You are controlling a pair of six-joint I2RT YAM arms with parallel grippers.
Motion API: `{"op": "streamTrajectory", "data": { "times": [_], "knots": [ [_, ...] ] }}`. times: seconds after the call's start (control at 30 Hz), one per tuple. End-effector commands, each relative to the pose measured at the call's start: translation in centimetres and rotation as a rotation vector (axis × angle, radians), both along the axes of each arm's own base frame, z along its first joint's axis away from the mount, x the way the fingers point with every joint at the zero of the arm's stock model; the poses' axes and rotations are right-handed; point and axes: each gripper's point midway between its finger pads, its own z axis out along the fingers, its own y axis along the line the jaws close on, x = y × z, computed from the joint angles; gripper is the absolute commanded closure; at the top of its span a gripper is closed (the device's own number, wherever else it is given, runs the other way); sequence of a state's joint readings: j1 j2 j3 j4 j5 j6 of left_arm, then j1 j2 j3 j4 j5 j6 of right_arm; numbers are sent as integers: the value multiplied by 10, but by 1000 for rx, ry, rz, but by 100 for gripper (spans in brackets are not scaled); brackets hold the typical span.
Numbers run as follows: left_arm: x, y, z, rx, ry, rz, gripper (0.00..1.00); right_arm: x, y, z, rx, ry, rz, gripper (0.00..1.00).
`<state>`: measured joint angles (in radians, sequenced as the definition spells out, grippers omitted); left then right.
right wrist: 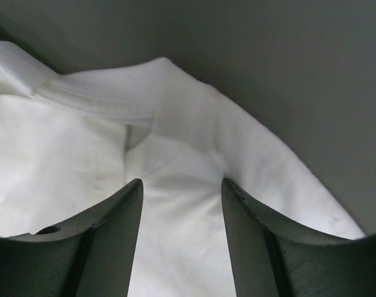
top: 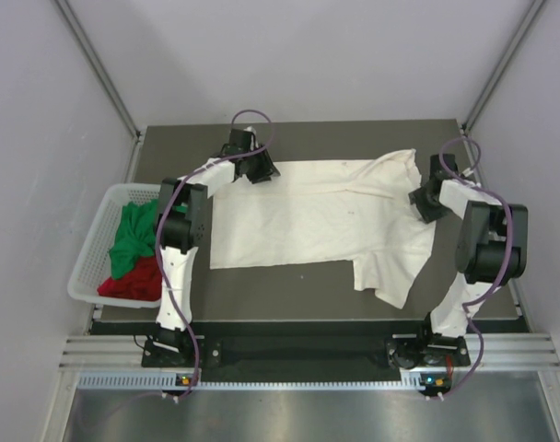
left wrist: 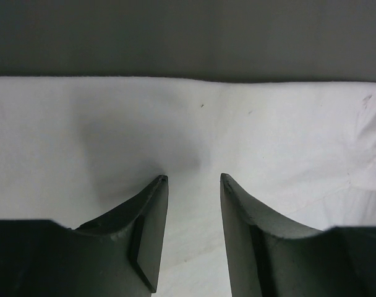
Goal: Fold and stack the t-shirts
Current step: Fold the tshirt
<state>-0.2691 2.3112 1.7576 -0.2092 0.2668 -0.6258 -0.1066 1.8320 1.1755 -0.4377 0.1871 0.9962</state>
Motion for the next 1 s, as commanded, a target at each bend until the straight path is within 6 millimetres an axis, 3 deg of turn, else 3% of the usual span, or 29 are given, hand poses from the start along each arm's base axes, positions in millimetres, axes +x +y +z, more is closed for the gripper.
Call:
{"op": "streamTrajectory", "data": {
  "times": [0.0,0.1,0.43,0.8,0.97],
  "knots": [
    [-4,17,-33,88,54,30,55,-24,-14,9,-56,15,-70,45],
    [-4,17,-35,90,62,27,54,-22,-13,23,-63,-20,-67,45],
    [-3,15,-33,84,62,20,54,21,-8,52,-46,-110,-5,48],
    [-10,17,-35,97,72,14,54,46,-1,24,3,-97,-1,54],
    [-12,18,-35,103,73,14,54,57,1,24,8,-132,5,59]
  ]
}}
